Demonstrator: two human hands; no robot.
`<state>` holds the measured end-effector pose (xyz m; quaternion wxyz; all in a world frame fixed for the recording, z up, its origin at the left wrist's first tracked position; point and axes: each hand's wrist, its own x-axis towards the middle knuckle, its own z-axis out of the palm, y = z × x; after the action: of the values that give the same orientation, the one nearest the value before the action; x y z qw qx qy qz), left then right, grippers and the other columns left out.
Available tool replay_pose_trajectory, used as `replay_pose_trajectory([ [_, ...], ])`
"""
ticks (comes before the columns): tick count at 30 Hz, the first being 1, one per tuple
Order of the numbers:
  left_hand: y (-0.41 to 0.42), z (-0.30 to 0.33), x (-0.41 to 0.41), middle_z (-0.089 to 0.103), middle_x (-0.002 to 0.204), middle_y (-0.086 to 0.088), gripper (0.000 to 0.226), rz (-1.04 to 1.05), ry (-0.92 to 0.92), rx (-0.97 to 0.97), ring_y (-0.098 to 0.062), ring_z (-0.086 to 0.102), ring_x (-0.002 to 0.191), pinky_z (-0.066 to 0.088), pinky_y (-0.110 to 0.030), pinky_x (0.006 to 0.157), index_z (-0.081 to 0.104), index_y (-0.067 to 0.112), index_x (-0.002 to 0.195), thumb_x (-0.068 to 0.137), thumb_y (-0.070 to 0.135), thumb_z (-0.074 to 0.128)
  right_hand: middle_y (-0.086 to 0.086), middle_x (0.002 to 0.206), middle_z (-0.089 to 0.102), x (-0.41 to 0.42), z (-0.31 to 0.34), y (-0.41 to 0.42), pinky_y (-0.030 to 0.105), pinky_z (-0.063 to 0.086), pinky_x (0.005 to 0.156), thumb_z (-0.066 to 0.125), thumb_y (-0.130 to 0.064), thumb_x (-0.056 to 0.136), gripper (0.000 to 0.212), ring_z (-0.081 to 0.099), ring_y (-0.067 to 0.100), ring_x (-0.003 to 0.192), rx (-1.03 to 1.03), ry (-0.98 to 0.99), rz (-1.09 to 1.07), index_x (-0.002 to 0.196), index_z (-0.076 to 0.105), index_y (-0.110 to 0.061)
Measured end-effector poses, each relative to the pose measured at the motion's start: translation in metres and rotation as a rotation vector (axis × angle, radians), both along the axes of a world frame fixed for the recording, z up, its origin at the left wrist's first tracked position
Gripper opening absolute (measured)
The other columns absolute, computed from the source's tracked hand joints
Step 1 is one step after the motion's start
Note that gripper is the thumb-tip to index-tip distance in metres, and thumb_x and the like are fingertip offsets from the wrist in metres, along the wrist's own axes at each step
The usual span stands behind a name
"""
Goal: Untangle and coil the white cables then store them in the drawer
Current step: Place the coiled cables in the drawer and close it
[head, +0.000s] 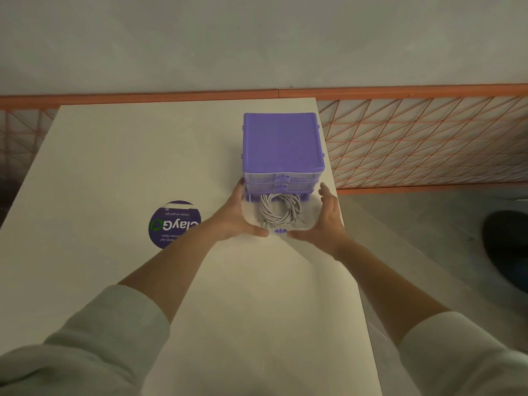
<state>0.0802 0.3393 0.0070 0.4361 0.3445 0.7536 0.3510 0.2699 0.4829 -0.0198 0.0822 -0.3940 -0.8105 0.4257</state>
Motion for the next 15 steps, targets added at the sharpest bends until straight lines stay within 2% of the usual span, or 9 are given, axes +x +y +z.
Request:
replay_pose_trajectory([
  [2, 0.0, -0.004, -0.001, 0.018, 0.141, 0.025, 0.141, -0.038, 0.009, -0.032, 0.005, 0.022, 0.13, 0.029, -0.019, 0.101, -0.011, 0.031, 0.153, 0.059, 0.013, 0.093, -0.004, 0.16, 0.011, -0.004, 0.005, 0.007, 0.038, 0.026, 0.117, 0.095, -0.035, 0.051, 0.145, 0.017, 0.016, 0.146, -0.107, -0.024, 0.071, 0.155, -0.005, -0.019],
  [3, 0.002, -0.007, -0.001, 0.018, 0.142, 0.025, 0.142, -0.047, 0.016, -0.027, 0.005, 0.023, 0.13, 0.03, -0.019, 0.101, -0.013, 0.031, 0.152, 0.058, 0.012, 0.093, -0.006, 0.16, 0.015, -0.007, 0.007, 0.011, 0.036, 0.028, 0.116, 0.096, -0.03, 0.051, 0.145, 0.02, 0.012, 0.145, -0.132, -0.001, 0.102, 0.155, -0.005, -0.021],
  [6, 0.006, -0.01, -0.001, 0.024, 0.14, 0.028, 0.138, -0.027, 0.037, 0.016, 0.008, 0.032, 0.125, 0.033, -0.006, 0.092, -0.005, 0.029, 0.153, 0.058, 0.009, 0.092, -0.021, 0.136, 0.043, -0.012, 0.009, 0.02, 0.01, 0.044, 0.094, 0.095, -0.01, 0.052, 0.125, 0.043, -0.015, 0.12, -0.219, 0.134, 0.18, 0.148, 0.017, -0.029],
  [8, 0.006, -0.012, -0.002, 0.027, 0.131, 0.036, 0.132, 0.006, 0.028, 0.048, 0.017, 0.039, 0.114, 0.034, 0.002, 0.082, 0.002, 0.027, 0.153, 0.059, 0.004, 0.091, -0.027, 0.127, 0.045, -0.013, 0.008, 0.022, 0.0, 0.042, 0.082, 0.093, -0.004, 0.053, 0.118, 0.044, -0.023, 0.109, -0.242, 0.157, 0.175, 0.145, 0.023, -0.028],
  [9, 0.007, -0.014, -0.003, 0.028, 0.131, 0.035, 0.13, 0.03, 0.018, 0.057, 0.016, 0.039, 0.114, 0.036, -0.002, 0.084, 0.004, 0.026, 0.153, 0.059, 0.003, 0.091, -0.028, 0.125, 0.044, -0.014, 0.006, 0.024, -0.002, 0.04, 0.08, 0.093, -0.003, 0.054, 0.116, 0.044, -0.025, 0.107, -0.25, 0.158, 0.156, 0.146, 0.025, -0.026],
  [11, 0.007, -0.017, -0.003, 0.028, 0.137, 0.025, 0.127, 0.085, 0.002, 0.065, 0.003, 0.039, 0.121, 0.037, -0.019, 0.091, 0.008, 0.024, 0.153, 0.059, 0.004, 0.091, -0.025, 0.126, 0.046, -0.016, 0.003, 0.025, 0.003, 0.039, 0.087, 0.094, -0.009, 0.053, 0.115, 0.045, -0.019, 0.112, -0.251, 0.13, 0.106, 0.146, 0.028, -0.025],
  [12, 0.007, -0.018, -0.003, 0.028, 0.139, 0.022, 0.125, 0.109, 0.003, 0.071, -0.002, 0.039, 0.122, 0.037, -0.023, 0.092, 0.011, 0.023, 0.153, 0.059, 0.006, 0.091, -0.021, 0.13, 0.046, -0.017, 0.001, 0.025, 0.012, 0.041, 0.095, 0.095, -0.016, 0.052, 0.115, 0.045, -0.009, 0.118, -0.245, 0.112, 0.08, 0.146, 0.029, -0.026],
  [14, 0.008, -0.021, -0.004, 0.029, 0.14, 0.019, 0.119, 0.147, 0.022, 0.082, -0.005, 0.042, 0.121, 0.038, -0.025, 0.09, 0.017, 0.024, 0.151, 0.06, 0.011, 0.092, -0.012, 0.139, 0.045, -0.018, -0.004, 0.027, 0.029, 0.04, 0.104, 0.095, -0.025, 0.05, 0.115, 0.042, 0.007, 0.128, -0.215, 0.092, 0.032, 0.145, 0.031, -0.026],
  [15, 0.007, -0.021, -0.004, 0.03, 0.139, 0.019, 0.117, 0.161, 0.038, 0.087, -0.005, 0.044, 0.119, 0.039, -0.025, 0.089, 0.019, 0.025, 0.15, 0.06, 0.014, 0.092, -0.01, 0.14, 0.045, -0.018, -0.006, 0.028, 0.03, 0.039, 0.105, 0.095, -0.025, 0.05, 0.114, 0.041, 0.009, 0.129, -0.201, 0.084, 0.008, 0.145, 0.031, -0.025],
])
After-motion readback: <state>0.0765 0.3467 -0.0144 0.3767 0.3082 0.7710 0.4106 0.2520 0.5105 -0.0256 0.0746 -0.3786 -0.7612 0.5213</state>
